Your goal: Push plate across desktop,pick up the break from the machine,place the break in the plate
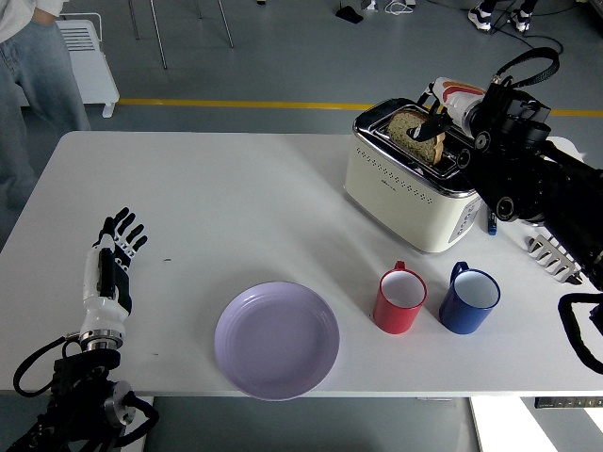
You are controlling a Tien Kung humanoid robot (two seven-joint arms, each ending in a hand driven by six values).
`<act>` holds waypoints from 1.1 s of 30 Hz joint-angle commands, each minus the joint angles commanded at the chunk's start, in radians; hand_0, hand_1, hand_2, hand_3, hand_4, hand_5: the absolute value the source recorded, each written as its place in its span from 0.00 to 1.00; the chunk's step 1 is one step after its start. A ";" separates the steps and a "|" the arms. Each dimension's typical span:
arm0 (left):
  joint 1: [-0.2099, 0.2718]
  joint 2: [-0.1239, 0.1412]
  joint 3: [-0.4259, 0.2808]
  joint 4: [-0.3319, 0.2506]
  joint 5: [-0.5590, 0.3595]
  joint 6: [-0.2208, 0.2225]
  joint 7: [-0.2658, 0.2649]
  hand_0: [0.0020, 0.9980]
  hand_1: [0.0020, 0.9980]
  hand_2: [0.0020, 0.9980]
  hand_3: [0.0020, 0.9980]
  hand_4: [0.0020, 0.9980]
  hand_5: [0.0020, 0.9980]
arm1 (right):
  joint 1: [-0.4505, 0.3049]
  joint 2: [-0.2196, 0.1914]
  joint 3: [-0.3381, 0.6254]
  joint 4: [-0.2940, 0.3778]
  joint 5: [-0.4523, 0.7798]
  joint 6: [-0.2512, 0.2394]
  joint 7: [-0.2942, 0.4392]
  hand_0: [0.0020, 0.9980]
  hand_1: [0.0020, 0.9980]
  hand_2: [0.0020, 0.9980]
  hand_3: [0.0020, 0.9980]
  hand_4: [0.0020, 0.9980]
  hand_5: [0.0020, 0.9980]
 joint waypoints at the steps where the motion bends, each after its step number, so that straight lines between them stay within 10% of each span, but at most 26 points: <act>1: 0.000 0.000 0.000 0.000 0.000 0.000 0.000 0.76 0.82 0.88 0.82 0.59 1.00 | 0.000 0.000 -0.001 -0.001 0.001 0.000 0.000 0.72 0.65 0.61 0.74 0.79 0.36; 20: -0.009 0.000 -0.001 0.009 0.001 0.002 -0.002 0.76 0.82 0.88 0.82 0.59 1.00 | 0.003 0.000 -0.041 -0.014 0.113 -0.005 0.004 0.52 0.56 0.53 0.67 0.76 0.34; 21: -0.010 0.000 -0.001 0.009 0.001 0.002 -0.002 0.76 0.82 0.88 0.82 0.58 1.00 | 0.003 0.000 -0.044 -0.015 0.120 -0.007 0.004 0.49 0.52 0.52 0.65 0.58 0.16; 33: -0.018 0.000 0.000 0.014 0.002 0.002 -0.001 0.76 0.82 0.88 0.82 0.58 1.00 | 0.003 0.000 -0.085 -0.024 0.201 -0.020 0.016 0.48 0.50 0.51 0.59 0.45 0.07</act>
